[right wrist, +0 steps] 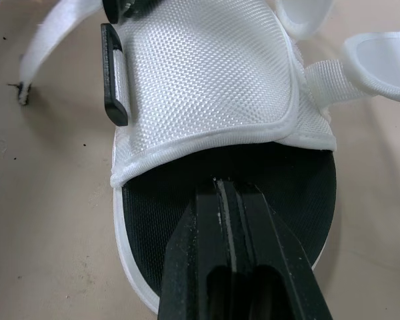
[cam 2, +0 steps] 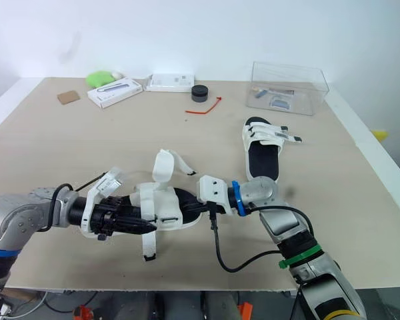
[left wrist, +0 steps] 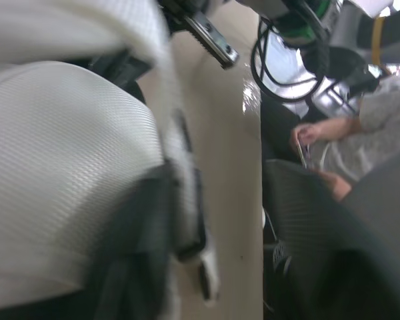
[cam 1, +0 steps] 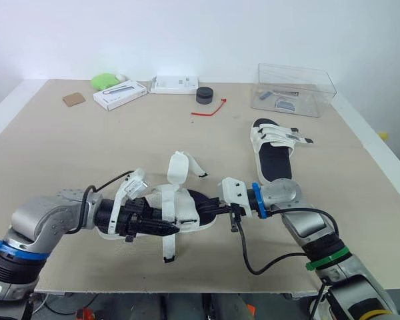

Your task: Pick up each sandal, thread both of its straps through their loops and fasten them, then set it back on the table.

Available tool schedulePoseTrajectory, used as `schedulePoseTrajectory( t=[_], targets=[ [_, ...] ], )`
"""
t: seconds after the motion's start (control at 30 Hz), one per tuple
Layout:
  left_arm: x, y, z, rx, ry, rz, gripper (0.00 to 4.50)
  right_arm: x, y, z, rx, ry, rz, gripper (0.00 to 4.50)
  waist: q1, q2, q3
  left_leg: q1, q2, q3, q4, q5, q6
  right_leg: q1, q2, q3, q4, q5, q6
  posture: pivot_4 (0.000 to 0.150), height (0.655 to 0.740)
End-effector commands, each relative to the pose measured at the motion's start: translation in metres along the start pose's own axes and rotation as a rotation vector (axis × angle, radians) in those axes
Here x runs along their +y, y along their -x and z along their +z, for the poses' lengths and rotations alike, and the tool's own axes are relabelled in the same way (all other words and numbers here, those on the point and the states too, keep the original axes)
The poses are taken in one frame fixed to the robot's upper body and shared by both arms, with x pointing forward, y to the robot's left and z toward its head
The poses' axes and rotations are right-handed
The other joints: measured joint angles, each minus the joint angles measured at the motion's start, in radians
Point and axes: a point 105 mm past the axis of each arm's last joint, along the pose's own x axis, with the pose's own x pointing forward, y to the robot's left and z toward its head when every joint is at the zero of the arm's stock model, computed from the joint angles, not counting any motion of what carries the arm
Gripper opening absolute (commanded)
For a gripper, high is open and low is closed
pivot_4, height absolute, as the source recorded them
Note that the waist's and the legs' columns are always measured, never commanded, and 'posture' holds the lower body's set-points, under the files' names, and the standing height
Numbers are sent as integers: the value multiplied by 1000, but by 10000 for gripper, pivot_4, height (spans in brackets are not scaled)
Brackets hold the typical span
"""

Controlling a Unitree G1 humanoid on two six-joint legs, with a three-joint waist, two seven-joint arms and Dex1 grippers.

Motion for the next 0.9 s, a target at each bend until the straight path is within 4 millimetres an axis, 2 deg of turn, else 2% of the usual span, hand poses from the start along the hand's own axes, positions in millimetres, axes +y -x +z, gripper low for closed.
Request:
schedulePoseTrajectory(
  t=[0.03, 0.07, 0.2, 0.33, 0.43, 0.53, 0.63, 0.77, 0.9],
  targets=[
    [-10, 14, 11, 50, -79, 12, 40879, 1, 0, -8, 41, -11, 11, 0, 0, 0, 0, 0, 0, 0, 0, 0, 0, 0, 0, 0, 0, 0, 0, 1500, 7400],
    [-13, 18, 13, 58, -86, 11, 44411, 1, 1, -8, 42, -11, 12, 0, 0, 0, 0, 0, 0, 0, 0, 0, 0, 0, 0, 0, 0, 0, -1, 1500, 7400],
    [-25, 37, 23, 79, -107, 13, 44411, 2, 1, -9, 44, -13, 18, 0, 0, 0, 0, 0, 0, 1, 0, 0, 0, 0, 0, 0, 0, -1, -1, 1500, 7400],
    [-42, 51, 31, 52, -44, -24, 44411, 3, -2, -9, 40, -10, 27, 0, 0, -1, 0, 0, 0, 1, 0, 0, 0, -1, 0, 0, 0, -1, 0, 1500, 7400],
    [-62, 46, 4, 111, 71, -102, 44411, 3, -4, -8, 34, -9, 30, 0, -5, -1, 0, 0, 0, 1, 0, 0, 0, -1, 0, 0, 0, -1, 0, 1500, 7400],
    [-70, 36, -21, 132, 118, -109, 44411, 3, -5, -7, 30, -7, 33, 0, -8, -1, 0, 1, 0, 2, -3, 0, -1, -1, 0, 0, 0, -2, 1, 1500, 7400],
    [-59, 27, -31, 86, 89, -23, 44411, 3, -5, -7, 29, -5, 40, 0, -3, -1, 0, 1, 1, 0, -4, 0, -2, -1, -1, 0, 0, -3, -2, 1500, 7400],
    [-36, 17, -32, -3, 33, 131, 44411, 3, -4, -8, 33, -4, 42, 0, 0, 0, 0, 2, 2, -3, -4, 3, -5, 0, 1, -1, 1, -3, -8, 1500, 7400],
    [-30, 9, -39, -33, 4, 203, 44411, 2, -3, -8, 34, -4, 41, 0, 0, -1, 0, 3, 2, -2, -5, 4, -6, 1, 1, 0, 0, -3, -8, 1500, 7400]
  ],
)
